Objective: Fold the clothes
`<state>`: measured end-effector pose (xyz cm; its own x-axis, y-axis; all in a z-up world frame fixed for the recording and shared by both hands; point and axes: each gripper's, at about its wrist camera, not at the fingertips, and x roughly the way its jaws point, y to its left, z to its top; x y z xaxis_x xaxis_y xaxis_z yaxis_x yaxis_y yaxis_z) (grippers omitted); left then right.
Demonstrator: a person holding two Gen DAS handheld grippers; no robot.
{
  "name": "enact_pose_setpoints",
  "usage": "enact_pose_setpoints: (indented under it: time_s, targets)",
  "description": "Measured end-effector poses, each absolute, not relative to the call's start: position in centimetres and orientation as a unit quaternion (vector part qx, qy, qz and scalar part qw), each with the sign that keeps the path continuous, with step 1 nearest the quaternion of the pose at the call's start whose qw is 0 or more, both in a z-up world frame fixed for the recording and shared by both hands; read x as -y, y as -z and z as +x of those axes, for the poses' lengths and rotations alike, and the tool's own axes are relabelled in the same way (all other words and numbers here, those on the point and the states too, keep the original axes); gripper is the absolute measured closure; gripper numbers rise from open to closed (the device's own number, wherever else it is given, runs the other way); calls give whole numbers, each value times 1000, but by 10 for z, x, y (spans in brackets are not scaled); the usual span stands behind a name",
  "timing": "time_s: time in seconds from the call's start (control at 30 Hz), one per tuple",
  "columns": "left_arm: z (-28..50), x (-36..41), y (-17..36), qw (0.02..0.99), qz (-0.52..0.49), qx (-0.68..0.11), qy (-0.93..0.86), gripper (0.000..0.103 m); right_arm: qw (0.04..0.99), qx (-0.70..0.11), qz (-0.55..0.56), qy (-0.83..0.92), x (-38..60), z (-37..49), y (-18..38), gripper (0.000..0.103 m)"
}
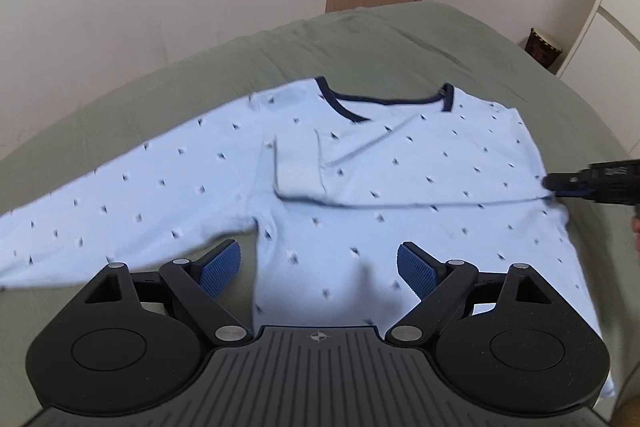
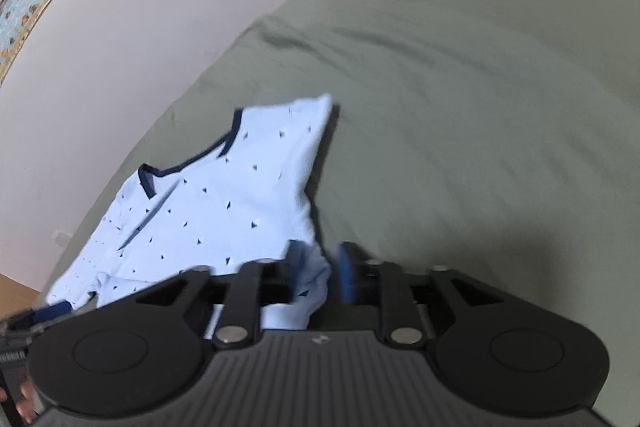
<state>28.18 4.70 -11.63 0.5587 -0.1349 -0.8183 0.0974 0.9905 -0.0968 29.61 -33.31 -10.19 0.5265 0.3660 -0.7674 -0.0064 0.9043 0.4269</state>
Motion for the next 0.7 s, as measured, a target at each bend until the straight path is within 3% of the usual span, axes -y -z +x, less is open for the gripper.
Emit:
enact_pose_setpoints:
  time_s: [0.2,0.3,0.53,0.7]
  targets:
    - [315,-61,127,876,-59,-474,65,17,867,-453,148,-147,322,274,65,65]
    - [324,-61,136,870,-82,-481,73,25,871,-444,129,-169,312,264,54,59]
    - [338,-68,148,868,-126,-476,70,32,866,-442,126,-195,299,255,52,59]
    - [351,-73,155,861,-156,-477,79,45,866,-441,131,-197,299,250,52,59]
